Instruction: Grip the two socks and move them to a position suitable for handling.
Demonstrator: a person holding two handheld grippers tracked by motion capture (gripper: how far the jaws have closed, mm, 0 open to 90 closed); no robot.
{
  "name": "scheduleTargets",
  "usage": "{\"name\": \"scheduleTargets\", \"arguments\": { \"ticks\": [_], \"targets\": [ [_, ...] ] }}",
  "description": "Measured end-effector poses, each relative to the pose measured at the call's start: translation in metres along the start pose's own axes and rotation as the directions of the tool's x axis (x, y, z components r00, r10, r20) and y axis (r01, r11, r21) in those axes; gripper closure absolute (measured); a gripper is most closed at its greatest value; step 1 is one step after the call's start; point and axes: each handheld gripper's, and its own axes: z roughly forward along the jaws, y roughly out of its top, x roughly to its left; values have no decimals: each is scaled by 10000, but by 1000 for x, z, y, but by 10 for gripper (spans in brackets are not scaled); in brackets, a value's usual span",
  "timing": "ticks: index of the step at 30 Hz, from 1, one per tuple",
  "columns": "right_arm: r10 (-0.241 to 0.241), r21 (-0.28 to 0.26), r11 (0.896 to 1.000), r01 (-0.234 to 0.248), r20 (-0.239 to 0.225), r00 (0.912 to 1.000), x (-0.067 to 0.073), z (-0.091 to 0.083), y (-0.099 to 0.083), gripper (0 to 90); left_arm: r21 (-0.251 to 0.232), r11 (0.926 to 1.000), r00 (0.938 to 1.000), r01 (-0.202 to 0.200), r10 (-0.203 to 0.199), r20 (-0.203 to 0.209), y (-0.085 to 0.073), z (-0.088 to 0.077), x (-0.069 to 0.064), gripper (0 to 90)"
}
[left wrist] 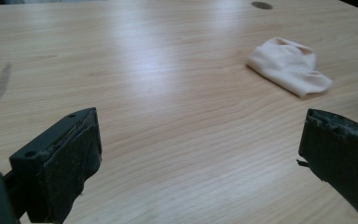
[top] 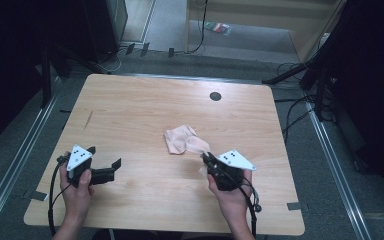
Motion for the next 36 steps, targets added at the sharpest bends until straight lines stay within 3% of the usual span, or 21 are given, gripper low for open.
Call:
{"name": "scheduleTargets", "arguments": {
  "ticks": [1,8,9,15,20,21,23,30,31,33,35,36],
  "targets": [
    [-177,136,9997,180,-214,9996,11,4,-3,844,-4,9999,9998,-134,134,166,1,1,-7,0],
    [-412,513,9976,460,-902,9951,39,17,-13,844,-36,9990,9964,-456,457,707,2,1,-24,0],
    [-646,644,9953,728,-1206,9906,51,22,-18,844,-23,9984,9944,-566,565,892,2,1,-28,0],
    [-1094,954,9872,1277,-1770,9781,75,34,-29,844,-56,9974,9909,-722,723,1138,1,2,-33,0],
    [-1047,1085,9860,1266,-1882,9765,80,40,-33,832,22,9967,9884,-809,799,1294,0,4,-35,0],
    [-974,1134,9861,1211,-1948,9760,81,41,-34,781,27,9967,9883,-806,796,1299,0,4,-35,0],
    [-621,1427,9853,942,-2143,9748,79,47,-35,510,31,9969,9891,-782,772,1255,-1,4,-33,0],
    [-494,931,9929,736,-2397,9696,69,38,-25,657,-25,9986,9918,-523,522,1163,0,3,-26,0],
    [-571,922,9924,819,-2456,9677,71,38,-25,676,-13,9988,9922,-499,497,1143,-1,4,-25,0],
    [-1026,1006,9854,1373,-2924,9508,84,45,-28,677,30,9993,9933,-366,361,1097,-1,4,-22,0],
    [-1384,1099,9774,1804,-3124,9398,97,51,-32,662,-15,9996,9940,-299,299,1055,-1,3,-20,0],
    [-1828,1162,9666,2285,-3127,9321,109,59,-35,649,-50,9997,9946,-235,239,1014,0,2,-19,0]
  ]
}}
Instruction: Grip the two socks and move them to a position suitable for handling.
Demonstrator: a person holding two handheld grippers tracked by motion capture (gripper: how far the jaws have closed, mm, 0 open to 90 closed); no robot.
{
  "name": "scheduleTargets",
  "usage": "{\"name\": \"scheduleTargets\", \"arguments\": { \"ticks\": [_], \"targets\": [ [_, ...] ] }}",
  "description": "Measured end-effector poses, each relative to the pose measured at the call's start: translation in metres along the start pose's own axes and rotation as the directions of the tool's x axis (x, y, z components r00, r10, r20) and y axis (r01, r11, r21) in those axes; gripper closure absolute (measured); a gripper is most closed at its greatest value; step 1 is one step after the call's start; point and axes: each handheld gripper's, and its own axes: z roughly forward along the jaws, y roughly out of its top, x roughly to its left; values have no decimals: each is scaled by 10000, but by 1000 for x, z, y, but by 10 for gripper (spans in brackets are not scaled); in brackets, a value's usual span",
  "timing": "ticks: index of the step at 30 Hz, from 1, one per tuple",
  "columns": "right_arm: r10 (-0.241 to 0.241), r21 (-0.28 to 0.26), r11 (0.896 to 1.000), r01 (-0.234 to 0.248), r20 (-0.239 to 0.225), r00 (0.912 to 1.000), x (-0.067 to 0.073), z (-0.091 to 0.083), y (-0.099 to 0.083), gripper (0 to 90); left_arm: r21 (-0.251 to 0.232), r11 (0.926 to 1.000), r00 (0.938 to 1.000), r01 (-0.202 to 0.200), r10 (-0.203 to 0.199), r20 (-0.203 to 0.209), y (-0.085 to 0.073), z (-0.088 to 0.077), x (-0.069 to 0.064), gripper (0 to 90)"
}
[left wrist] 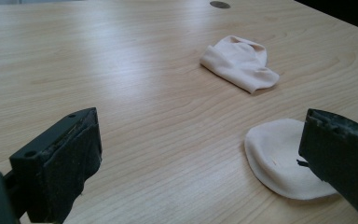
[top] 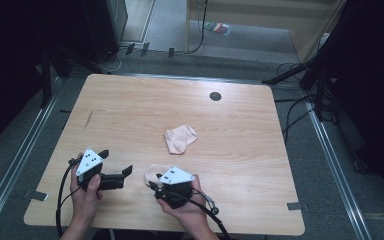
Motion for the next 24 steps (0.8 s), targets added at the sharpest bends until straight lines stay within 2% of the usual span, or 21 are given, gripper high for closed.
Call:
{"name": "scheduleTargets", "arguments": {
  "ticks": [2,3,4,6,7,8,9,10,11,13,16,17,19,21,22,23,24],
  "targets": [
    [-178,44,9998,178,79,9998,3,4,0,650,-24,10000,10000,49,-49,-23,0,-1,1,0],
    [-616,292,9977,606,350,9975,7,15,0,642,-32,9999,9999,100,-100,-6,0,-1,2,0],
    [-616,292,9977,606,350,9975,7,15,0,642,-15,9999,9999,101,-101,-2,-1,-1,2,0],
    [-784,603,9954,743,680,9946,7,22,0,642,27,9999,10000,99,-99,4,-1,-1,2,0],
    [-709,874,9942,634,857,9938,5,26,-1,684,59,10000,10000,47,-47,1,-2,0,1,0],
    [-709,874,9942,634,857,9938,5,26,-1,684,59,10000,10000,47,-47,1,-2,0,1,0],
    [-797,1120,9912,698,859,9931,3,29,-3,801,78,10000,10000,54,-54,7,-2,0,1,0],
    [-797,1120,9912,698,859,9931,3,29,-3,801,99,9999,10000,17,-17,7,-2,0,1,0],
    [-741,1068,9922,647,863,9935,1,29,-4,882,115,9999,10000,24,-24,16,-3,1,1,0],
    [-390,918,9952,343,499,9980,-2,26,-4,896,110,9999,10000,16,-16,32,-2,0,1,0],
    [-207,756,9970,180,357,9991,-5,22,-2,899,71,10000,9998,-18,17,200,-2,0,0,1],
    [-6,512,9987,-2,153,9999,-9,16,0,900,-33,10000,9991,-88,89,418,-3,1,-1,33],
    [145,388,9991,-149,94,9999,-11,12,1,900,-90,9997,9984,-209,214,516,-3,1,-3,69],
    [536,192,9984,-533,-176,9984,-16,7,3,900,-139,9985,9937,-530,541,977,-3,3,-6,140],
    [907,-3,9959,-909,-620,9939,-21,1,4,900,-102,9932,9779,-1164,1163,1739,-3,5,-11,145],
    [882,-88,9960,-891,-743,9933,-22,-1,5,900,-107,9859,9656,-1669,1656,2005,-4,7,-14,146],
    [882,-88,9960,-891,-743,9933,-22,-1,5,900,-107,9859,9656,-1669,1656,2005,-4,7,-14,146]
  ]
}}
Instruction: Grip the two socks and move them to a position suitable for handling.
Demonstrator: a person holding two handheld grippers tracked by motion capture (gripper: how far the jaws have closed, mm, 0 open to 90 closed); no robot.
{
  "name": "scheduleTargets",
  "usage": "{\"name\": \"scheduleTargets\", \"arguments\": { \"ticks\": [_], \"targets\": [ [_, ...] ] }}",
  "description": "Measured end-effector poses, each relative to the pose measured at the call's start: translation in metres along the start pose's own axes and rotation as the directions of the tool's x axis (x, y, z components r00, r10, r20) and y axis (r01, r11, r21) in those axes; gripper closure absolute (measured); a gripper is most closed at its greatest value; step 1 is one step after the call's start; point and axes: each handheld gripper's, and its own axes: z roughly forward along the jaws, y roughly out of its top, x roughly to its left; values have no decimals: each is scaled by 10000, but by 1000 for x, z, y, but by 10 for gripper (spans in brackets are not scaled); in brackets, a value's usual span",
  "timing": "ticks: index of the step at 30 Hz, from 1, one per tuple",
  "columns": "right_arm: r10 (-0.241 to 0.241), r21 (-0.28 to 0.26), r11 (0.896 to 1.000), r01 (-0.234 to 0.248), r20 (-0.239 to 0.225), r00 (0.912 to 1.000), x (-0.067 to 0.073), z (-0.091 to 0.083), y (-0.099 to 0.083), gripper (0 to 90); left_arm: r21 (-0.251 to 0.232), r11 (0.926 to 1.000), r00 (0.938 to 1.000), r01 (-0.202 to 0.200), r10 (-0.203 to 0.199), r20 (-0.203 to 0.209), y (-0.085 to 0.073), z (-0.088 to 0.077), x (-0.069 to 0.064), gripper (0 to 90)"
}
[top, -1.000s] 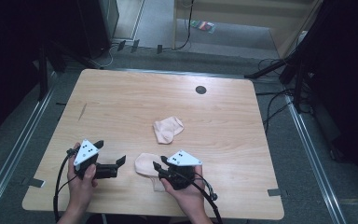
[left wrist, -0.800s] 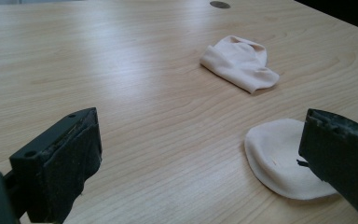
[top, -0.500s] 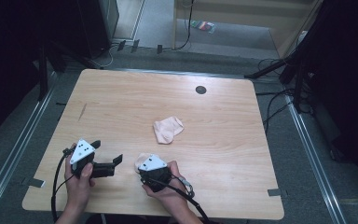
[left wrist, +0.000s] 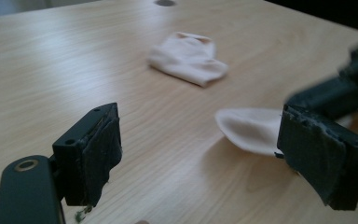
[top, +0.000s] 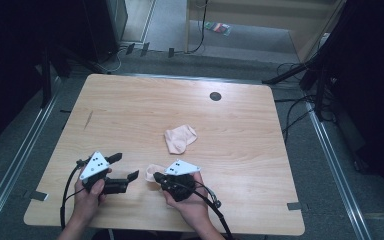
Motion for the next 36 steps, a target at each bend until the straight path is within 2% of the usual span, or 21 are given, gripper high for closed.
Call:
{"name": "scheduleTargets", "arguments": {
  "ticks": [1,2,3,5,6,10,14,16,19,20,23,24,25,26,28,29,30,31,32,34,36],
  "targets": [
    [48,-179,9998,-53,-250,9997,-1,-5,2,900,298,9953,9956,-920,913,221,-1,4,-6,146],
    [48,-179,9998,-53,-250,9997,-1,-5,2,900,298,9953,9956,-920,913,221,-1,4,-6,146],
    [66,-336,9994,-77,-302,9995,-2,-9,4,900,500,9871,9881,-1523,1510,285,-4,7,-9,147],
    [119,-365,9992,-132,-355,9993,-2,-11,4,900,548,9835,9847,-1724,1708,341,-5,8,-11,149],
    [179,-461,9987,-200,-453,9988,-1,-14,6,900,626,9759,9772,-2092,2063,492,-7,11,-15,150],
    [226,-522,9983,-256,-577,9981,-1,-16,7,900,610,9713,9719,-2299,2259,658,-7,15,-22,149],
    [224,-545,9982,-262,-689,9974,0,-18,8,900,644,9647,9668,-2554,2545,220,-7,21,-27,208],
    [290,-503,9982,-331,-802,9964,0,-20,9,900,573,9552,9559,-2902,2922,-283,-8,22,-29,257],
    [436,-488,9976,-482,-910,9949,-1,-20,9,900,211,9442,9434,-3288,3294,-376,-8,20,-34,429],
    [436,-488,9976,-482,-910,9949,-1,-20,9,900,137,9416,9409,-3363,3366,-380,-7,20,-35,429],
    [586,-392,9973,-626,-957,9937,-3,-20,9,900,-2,9300,9294,-3675,3672,-381,-7,20,-40,572],
    [586,-392,9973,-626,-957,9937,-3,-20,9,900,-14,9269,9260,-3754,3750,-431,-8,20,-41,572],
    [610,-373,9972,-648,-955,9936,-3,-20,9,899,-51,9208,9198,-3900,3894,-483,-8,20,-43,595],
    [729,-309,9966,-764,-1014,9922,-5,-20,9,900,-47,9157,9146,-4018,4010,-513,-8,20,-45,683],
    [751,-296,9965,-785,-1004,9921,-5,-20,9,900,41,9144,9131,-4048,4044,-524,-7,20,-46,773],
    [798,-287,9961,-830,-1010,9917,-6,-20,9,899,93,9131,9122,-4077,4078,-393,-7,20,-46,773],
    [920,-222,9952,-949,-1080,9899,-7,-20,9,900,149,9117,9107,-4106,4109,-422,-7,20,-47,856],
    [938,-181,9952,-963,-1097,9895,-8,-19,9,899,255,9076,9069,-4191,4198,-354,-6,21,-48,879],
    [977,-114,9950,-995,-1097,9892,-9,-19,8,900,255,9076,9069,-4191,4198,-354,-6,21,-48,900],
    [1020,-128,9945,-1040,-1092,9888,-9,-19,8,899,272,9113,9105,-4109,4117,-378,-6,21,-47,896],
    [1162,-113,9929,-1182,-1113,9870,-11,-21,8,899,227,9224,9212,-3856,3863,-457,-8,19,-42,808]
  ]
}}
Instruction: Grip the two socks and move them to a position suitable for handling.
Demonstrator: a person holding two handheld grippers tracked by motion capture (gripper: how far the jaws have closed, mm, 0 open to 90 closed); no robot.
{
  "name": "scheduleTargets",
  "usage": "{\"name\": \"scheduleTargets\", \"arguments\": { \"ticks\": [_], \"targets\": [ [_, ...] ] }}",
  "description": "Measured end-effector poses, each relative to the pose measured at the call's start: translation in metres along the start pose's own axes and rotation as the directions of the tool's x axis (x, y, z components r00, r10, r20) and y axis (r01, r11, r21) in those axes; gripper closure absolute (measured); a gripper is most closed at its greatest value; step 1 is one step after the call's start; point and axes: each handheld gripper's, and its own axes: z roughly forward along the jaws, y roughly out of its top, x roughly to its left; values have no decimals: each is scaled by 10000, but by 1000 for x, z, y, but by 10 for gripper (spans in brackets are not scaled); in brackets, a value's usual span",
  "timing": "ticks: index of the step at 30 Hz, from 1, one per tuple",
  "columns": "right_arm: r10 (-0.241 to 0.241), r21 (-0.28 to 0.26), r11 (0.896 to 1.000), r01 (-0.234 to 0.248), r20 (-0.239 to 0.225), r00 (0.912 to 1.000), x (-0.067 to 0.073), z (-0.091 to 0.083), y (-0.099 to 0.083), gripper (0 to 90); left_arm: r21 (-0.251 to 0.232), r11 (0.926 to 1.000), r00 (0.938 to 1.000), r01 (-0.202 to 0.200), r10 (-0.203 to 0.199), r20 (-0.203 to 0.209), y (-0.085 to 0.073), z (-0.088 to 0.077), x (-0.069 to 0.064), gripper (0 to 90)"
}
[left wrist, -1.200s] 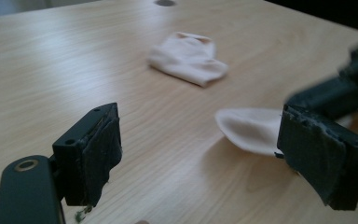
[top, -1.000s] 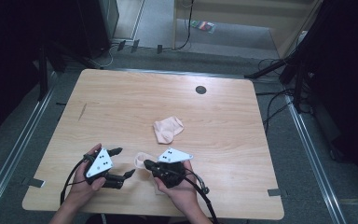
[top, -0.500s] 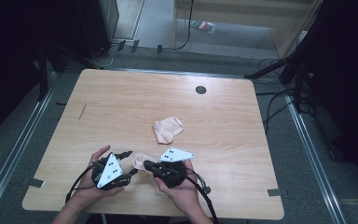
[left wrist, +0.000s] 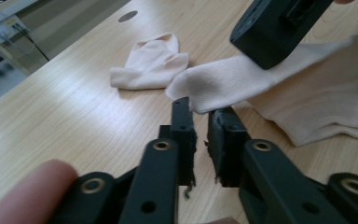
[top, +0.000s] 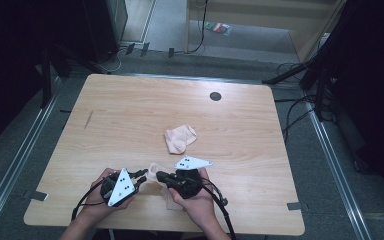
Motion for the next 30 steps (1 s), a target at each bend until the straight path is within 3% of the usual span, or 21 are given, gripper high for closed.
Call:
{"name": "scheduleTargets", "arguments": {
  "ticks": [2,7,10,13,16,17,19,20,23,24,25,28,29,30],
  "targets": [
    [-72,-123,9999,72,-6,10000,-1,0,0,898,-91,9999,9999,88,-88,81,-1,-1,1,879],
    [-73,-128,9999,73,-34,10000,0,0,1,898,-236,9997,10000,18,-18,-2,1,-3,2,889],
    [-75,-139,9999,75,-25,10000,0,-1,1,898,-140,9999,9996,-66,62,-279,-1,-2,0,614],
    [-14,-102,9999,13,-110,9999,0,-1,1,898,-256,9995,9970,-184,164,-760,1,-1,-3,559],
    [17,-15,10000,-17,-153,9999,0,-1,1,898,-462,9979,9950,-459,415,-913,3,-2,-6,673],
    [31,-8,10000,-31,-172,9998,0,0,1,898,-505,9966,9941,-650,602,-906,3,-2,-8,673],
    [118,-9,9999,-118,-159,9998,-1,-1,1,895,-483,9951,9943,-858,824,-681,6,-2,-11,858],
    [118,-9,9999,-118,-159,9998,-1,-1,1,895,-483,9951,9943,-858,824,-681,6,-2,-11,894],
    [174,-68,9998,-174,-57,9998,-3,-3,1,853,-229,9966,9955,-788,775,-546,8,0,-11,900],
    [227,-138,9996,-228,-40,9997,-3,-4,0,798,-149,9978,9970,-649,642,-429,9,1,-10,900],
    [462,-482,9978,-461,5,9989,-5,-10,-2,668,120,9993,9986,-349,354,-401,8,2,-7,900],
    [544,-698,9961,-536,104,9985,-7,-18,-6,599,280,9996,9991,-19,31,-426,7,3,-4,900],
    [534,-859,9951,-489,511,9973,-8,-30,-14,527,311,9993,9988,225,-211,-436,7,3,-2,900],
    [534,-859,9951,-489,511,9973,-8,-30,-14,527,316,9989,9986,349,-336,-398,7,3,0,900]
  ]
}}
